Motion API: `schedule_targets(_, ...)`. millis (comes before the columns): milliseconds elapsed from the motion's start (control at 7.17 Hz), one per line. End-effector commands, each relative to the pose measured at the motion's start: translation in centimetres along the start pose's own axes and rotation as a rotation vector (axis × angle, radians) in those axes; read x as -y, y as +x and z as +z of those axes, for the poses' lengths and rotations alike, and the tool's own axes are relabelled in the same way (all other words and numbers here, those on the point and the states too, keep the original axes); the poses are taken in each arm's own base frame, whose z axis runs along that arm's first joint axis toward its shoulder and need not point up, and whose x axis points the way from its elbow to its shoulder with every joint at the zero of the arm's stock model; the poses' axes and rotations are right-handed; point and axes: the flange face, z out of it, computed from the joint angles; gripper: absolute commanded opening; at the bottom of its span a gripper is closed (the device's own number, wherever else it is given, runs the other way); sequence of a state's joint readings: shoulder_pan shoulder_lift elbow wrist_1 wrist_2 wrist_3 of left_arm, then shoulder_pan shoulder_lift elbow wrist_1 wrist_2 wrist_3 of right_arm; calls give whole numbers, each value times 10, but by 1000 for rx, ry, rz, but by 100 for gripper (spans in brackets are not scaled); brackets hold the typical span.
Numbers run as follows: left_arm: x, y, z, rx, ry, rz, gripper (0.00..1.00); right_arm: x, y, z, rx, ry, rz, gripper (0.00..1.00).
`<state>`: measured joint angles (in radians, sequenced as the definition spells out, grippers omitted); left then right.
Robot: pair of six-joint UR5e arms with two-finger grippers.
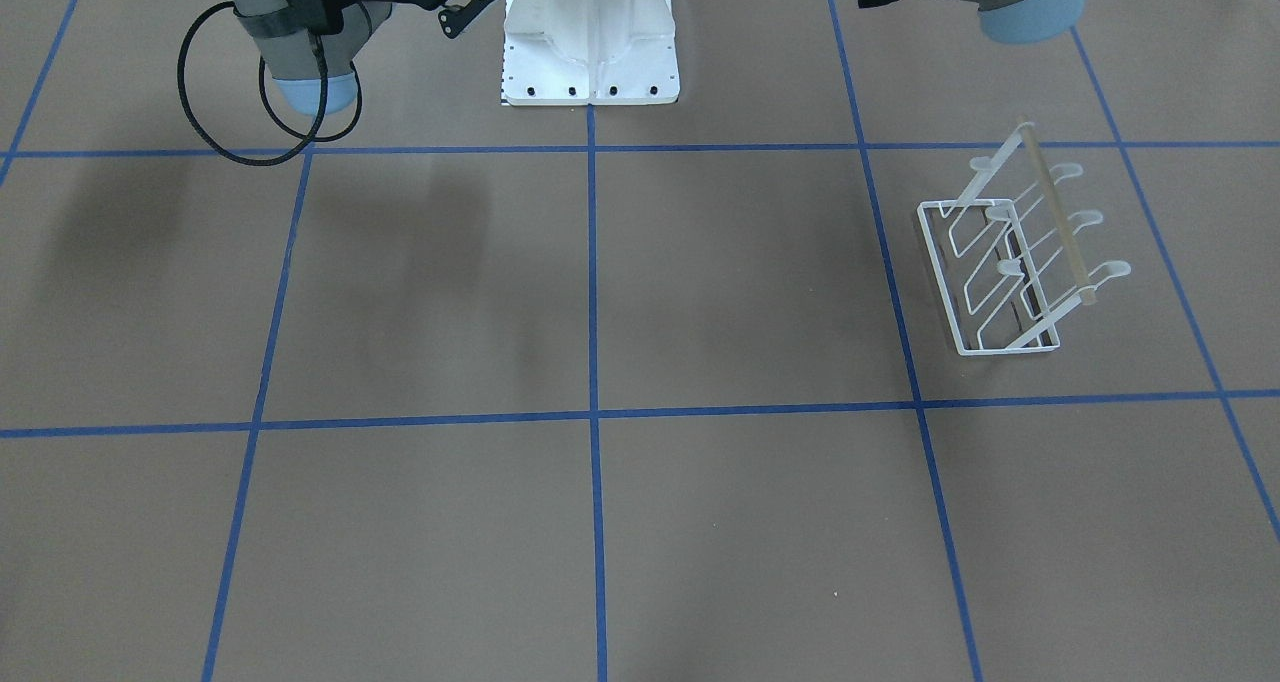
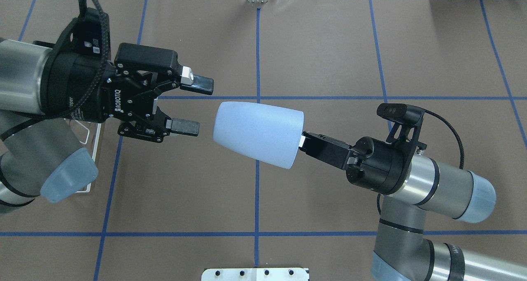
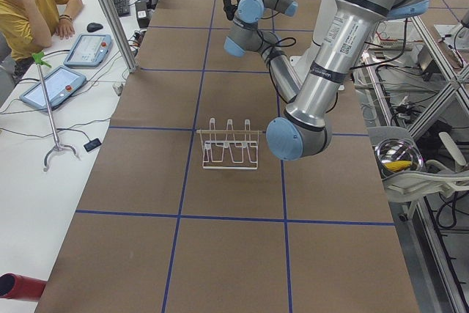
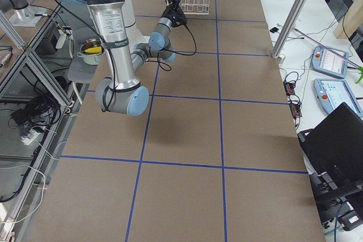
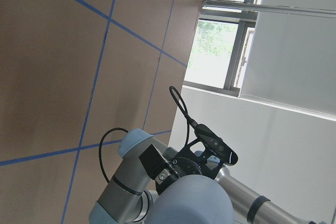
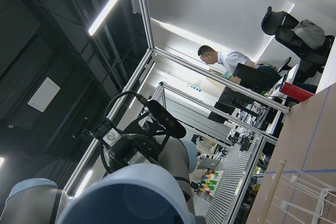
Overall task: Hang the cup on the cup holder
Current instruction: 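Bring the cup toward the left gripper while the left gripper reaches for its base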
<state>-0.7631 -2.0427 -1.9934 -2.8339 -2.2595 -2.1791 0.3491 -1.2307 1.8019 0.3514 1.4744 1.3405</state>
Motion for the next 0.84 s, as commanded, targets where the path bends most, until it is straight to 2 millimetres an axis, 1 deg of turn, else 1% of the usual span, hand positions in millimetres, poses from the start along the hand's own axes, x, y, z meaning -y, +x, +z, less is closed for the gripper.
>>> schedule_targets(0, -6, -3, 5, -10, -26, 4, 98, -7, -2, 8, 6, 29, 18, 0)
schedule_targets(418, -14, -3, 10, -16, -47, 5, 98, -19, 2, 11, -4, 36, 10, 0)
schedule_targets(558, -14, -4, 10, -18, -50, 6, 98, -25, 1, 13, -1, 30, 7, 0)
schedule_targets(697, -14, -3, 11, -23, -47, 7, 98, -27, -1, 16, 7, 31, 12, 0)
